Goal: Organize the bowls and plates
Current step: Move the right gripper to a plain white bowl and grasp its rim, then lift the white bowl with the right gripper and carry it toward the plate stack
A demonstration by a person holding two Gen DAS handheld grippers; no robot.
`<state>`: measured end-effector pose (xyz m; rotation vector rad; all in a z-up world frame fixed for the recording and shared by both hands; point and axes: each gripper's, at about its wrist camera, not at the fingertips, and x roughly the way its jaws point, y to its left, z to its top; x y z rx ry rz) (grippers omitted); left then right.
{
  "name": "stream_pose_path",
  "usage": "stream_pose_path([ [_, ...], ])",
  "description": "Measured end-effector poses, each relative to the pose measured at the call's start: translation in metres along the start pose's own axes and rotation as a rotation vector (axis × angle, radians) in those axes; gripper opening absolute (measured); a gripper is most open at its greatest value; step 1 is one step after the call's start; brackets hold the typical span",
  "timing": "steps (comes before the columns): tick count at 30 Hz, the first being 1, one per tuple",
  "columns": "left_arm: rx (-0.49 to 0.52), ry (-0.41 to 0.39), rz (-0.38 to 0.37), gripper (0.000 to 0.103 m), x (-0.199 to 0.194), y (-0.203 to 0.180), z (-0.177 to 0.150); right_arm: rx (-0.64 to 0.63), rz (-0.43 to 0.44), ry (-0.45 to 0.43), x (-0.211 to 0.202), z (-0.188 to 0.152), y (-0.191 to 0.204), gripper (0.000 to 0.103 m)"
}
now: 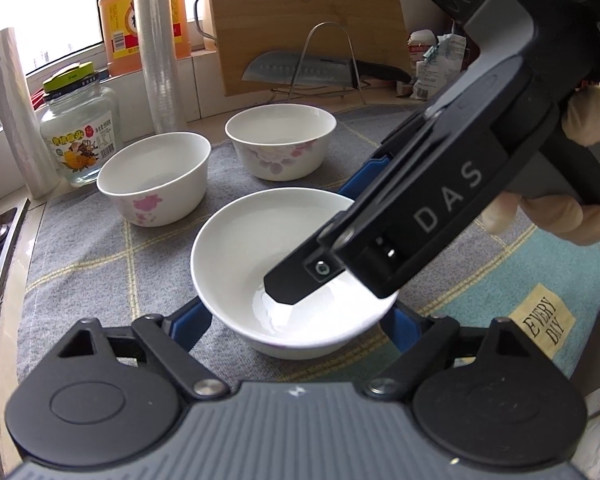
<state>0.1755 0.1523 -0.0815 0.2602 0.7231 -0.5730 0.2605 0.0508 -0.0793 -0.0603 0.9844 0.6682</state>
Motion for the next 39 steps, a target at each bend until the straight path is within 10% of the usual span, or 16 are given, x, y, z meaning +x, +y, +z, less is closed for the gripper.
stream_pose_path([
  [22,0.047,0.03,-0.01,0.09,-0.003,-0.01,0.01,-0.031,-0.014,-0.001,-0.015,-0.002,0.008,0.085],
  [39,0.168,0.022,-0.099,0.09,0.014,-0.062,0.04,0.093,-0.032,-0.057,-0.065,-0.039,-0.035,0.103],
])
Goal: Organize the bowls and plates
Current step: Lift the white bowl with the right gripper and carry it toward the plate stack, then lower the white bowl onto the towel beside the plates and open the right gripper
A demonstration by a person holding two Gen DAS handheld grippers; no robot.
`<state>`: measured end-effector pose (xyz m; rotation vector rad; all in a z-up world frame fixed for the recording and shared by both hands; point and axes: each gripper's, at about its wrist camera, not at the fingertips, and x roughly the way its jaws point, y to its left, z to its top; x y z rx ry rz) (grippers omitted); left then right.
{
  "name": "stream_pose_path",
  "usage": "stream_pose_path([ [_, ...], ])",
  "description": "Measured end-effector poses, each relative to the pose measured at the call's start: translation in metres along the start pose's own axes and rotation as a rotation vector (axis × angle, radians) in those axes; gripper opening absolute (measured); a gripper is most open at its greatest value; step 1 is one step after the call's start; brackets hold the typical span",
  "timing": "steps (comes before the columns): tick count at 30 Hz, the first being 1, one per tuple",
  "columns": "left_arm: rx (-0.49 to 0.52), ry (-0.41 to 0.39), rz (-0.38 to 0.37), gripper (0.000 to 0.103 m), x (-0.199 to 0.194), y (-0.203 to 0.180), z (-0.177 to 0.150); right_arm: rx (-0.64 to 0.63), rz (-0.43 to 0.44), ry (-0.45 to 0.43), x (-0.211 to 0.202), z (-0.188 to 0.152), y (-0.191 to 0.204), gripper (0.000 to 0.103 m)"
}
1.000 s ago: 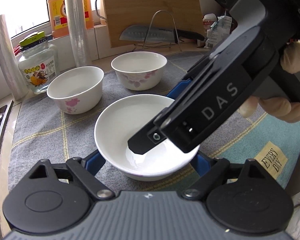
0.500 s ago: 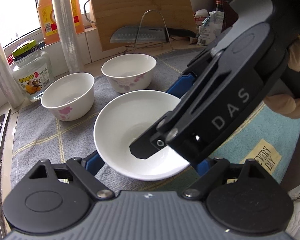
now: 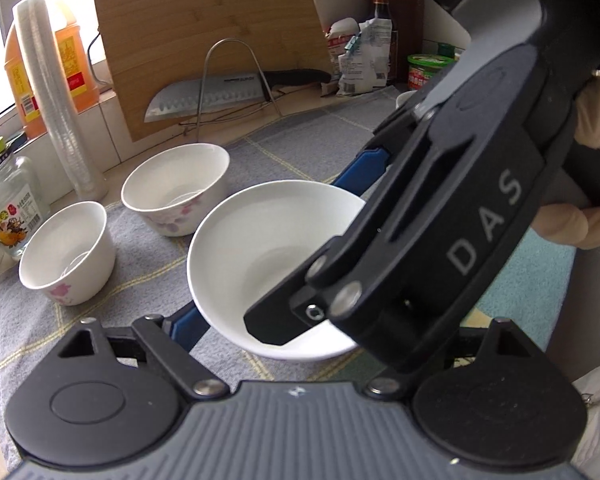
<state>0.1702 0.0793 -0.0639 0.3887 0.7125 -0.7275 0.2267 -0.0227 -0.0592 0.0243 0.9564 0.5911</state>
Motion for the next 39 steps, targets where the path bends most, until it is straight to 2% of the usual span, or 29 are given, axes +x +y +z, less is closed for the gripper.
stream_pose_path([
  [10,0.067,-0.005,-0.089,0.09,0.029,-0.042,0.034,0.114,-0.055,-0.023,-0.037,-0.028,-0.047,0.103],
  [17,0.089,-0.012,-0.122,0.09,0.049,-0.064,0.052,0.155,-0.103,-0.04,-0.056,-0.043,-0.075,0.103],
  [27,0.076,0.001,-0.123,0.09,0.07,-0.077,0.063,0.175,-0.116,-0.04,-0.059,-0.048,-0.104,0.103],
  [39,0.04,0.015,-0.1,0.09,0.079,-0.069,0.067,0.159,-0.104,-0.038,-0.048,-0.038,-0.112,0.103],
])
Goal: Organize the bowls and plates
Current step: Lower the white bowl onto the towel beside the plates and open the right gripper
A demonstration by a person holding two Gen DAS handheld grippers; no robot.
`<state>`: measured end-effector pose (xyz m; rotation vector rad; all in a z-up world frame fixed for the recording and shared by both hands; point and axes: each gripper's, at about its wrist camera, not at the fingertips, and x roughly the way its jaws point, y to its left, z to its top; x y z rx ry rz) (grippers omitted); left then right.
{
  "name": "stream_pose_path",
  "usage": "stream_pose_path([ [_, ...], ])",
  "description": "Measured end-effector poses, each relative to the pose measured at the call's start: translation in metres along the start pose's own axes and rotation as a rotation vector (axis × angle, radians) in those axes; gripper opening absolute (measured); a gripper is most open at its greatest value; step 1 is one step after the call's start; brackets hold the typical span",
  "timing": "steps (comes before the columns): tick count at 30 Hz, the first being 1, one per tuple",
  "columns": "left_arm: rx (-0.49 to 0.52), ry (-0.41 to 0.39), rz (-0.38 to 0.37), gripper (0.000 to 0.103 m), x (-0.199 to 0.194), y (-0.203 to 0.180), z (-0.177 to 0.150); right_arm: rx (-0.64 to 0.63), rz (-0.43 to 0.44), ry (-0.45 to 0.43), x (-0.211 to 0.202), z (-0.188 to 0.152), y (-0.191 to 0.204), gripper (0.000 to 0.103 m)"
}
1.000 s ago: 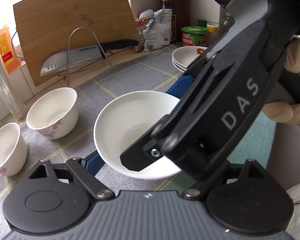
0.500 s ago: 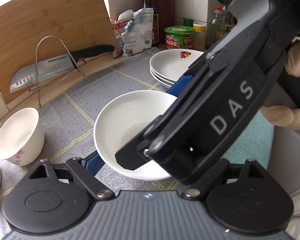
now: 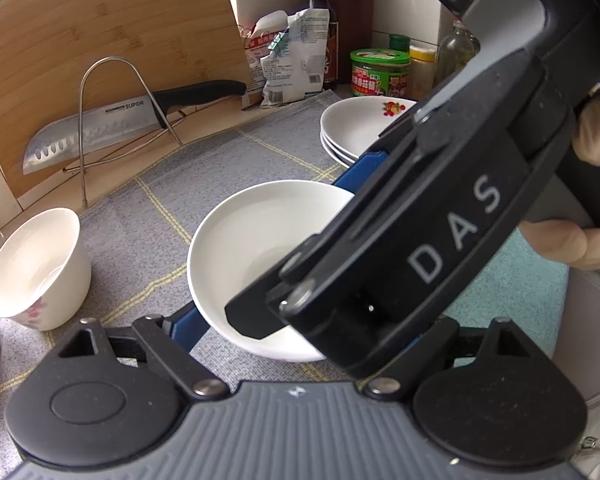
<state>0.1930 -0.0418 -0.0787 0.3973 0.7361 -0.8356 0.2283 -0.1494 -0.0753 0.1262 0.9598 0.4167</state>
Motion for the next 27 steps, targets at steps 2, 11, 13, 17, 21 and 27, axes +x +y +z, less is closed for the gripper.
stream_pose_path([
  [2,-0.004,0.002,0.004,0.09,0.002,0.001,0.0,0.0,-0.001,0.001,0.002,0.001,0.0,0.103],
  [11,-0.031,0.006,0.0,0.09,0.006,0.009,-0.003,0.001,-0.001,0.005,0.012,0.005,-0.001,0.103],
  [13,-0.038,0.003,-0.002,0.091,0.006,0.011,-0.003,-0.004,-0.006,0.005,0.013,0.005,-0.001,0.103],
  [17,-0.026,-0.005,0.012,0.094,0.006,0.011,-0.003,-0.003,-0.02,0.009,0.014,0.005,-0.001,0.103],
  [21,-0.048,-0.005,0.008,0.095,0.001,0.015,-0.008,-0.035,-0.08,0.001,0.008,0.002,0.002,0.103],
  [27,-0.082,0.014,0.004,0.095,-0.018,0.024,-0.025,-0.089,-0.201,-0.052,-0.014,-0.001,0.011,0.103],
])
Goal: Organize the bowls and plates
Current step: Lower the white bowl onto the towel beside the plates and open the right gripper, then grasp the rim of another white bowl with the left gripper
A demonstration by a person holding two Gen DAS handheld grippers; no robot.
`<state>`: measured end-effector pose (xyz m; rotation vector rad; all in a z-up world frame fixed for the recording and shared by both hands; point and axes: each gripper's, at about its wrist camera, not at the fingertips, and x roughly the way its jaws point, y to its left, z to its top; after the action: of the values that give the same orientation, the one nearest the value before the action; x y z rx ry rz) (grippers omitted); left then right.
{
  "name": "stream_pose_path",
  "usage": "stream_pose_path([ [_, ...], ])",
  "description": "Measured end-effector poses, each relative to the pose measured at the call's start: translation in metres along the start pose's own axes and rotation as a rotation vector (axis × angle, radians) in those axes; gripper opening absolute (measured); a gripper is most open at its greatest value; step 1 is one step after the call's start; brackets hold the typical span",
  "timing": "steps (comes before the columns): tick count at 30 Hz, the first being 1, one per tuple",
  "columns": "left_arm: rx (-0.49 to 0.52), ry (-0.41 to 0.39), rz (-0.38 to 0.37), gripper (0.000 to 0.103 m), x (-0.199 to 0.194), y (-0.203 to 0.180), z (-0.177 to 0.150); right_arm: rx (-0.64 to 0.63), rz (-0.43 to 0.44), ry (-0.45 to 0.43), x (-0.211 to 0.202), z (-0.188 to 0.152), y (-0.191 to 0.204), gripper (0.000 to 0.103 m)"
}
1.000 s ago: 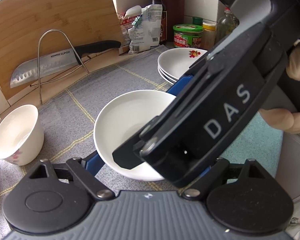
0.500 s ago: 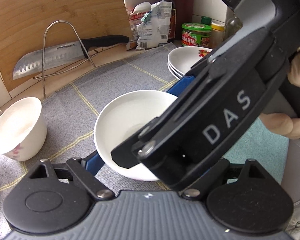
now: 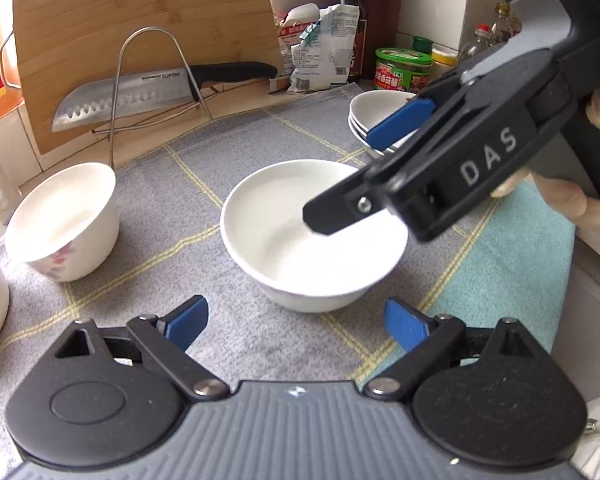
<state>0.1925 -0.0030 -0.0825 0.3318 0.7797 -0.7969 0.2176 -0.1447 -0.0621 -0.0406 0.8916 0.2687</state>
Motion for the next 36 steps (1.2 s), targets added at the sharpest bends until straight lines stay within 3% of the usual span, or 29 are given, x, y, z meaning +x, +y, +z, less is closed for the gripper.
stream_pose_path([
  [7,-0.04,0.012,0.075,0.095,-0.033,0.018,-0.019,-0.07,-0.084,-0.047,-0.014,0.005,0.022,0.103],
  [14,-0.08,-0.029,0.156,0.095,-0.07,0.059,-0.039,-0.102,-0.159,-0.072,-0.009,0.02,0.067,0.103],
  [23,-0.084,-0.061,0.236,0.099,-0.095,0.106,-0.056,-0.154,-0.161,-0.091,0.002,0.033,0.12,0.103],
  [32,-0.08,-0.041,0.293,0.099,-0.079,0.131,-0.024,-0.202,-0.103,-0.076,0.028,0.036,0.123,0.103],
  [36,-0.075,-0.018,0.278,0.099,-0.066,0.138,-0.001,-0.209,-0.055,-0.092,0.038,0.04,0.119,0.103],
])
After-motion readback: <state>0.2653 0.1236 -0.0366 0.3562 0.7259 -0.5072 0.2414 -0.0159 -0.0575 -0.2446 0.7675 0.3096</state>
